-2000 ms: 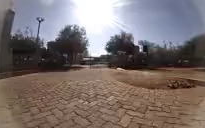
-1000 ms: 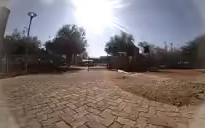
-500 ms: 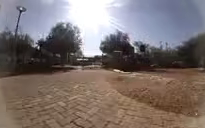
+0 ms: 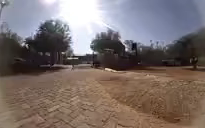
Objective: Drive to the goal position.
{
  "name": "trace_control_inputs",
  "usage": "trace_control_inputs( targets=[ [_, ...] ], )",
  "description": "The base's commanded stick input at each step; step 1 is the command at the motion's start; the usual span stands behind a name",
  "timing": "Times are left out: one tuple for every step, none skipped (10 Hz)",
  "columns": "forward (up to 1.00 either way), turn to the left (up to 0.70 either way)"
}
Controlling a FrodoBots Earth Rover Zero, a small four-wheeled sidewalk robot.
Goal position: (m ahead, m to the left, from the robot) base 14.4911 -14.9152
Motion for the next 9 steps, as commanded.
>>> trace_control_inputs(
  targets=[
    [1.00,-0.27],
    [1.00,-0.27],
    [1.00,-0.27],
    [1.00,-0.27],
    [1.00,-0.27],
    [1.00,-0.27],
    [1.00,-0.27],
    [1.00,-0.27],
    [1.00,-0.27]
  ],
)
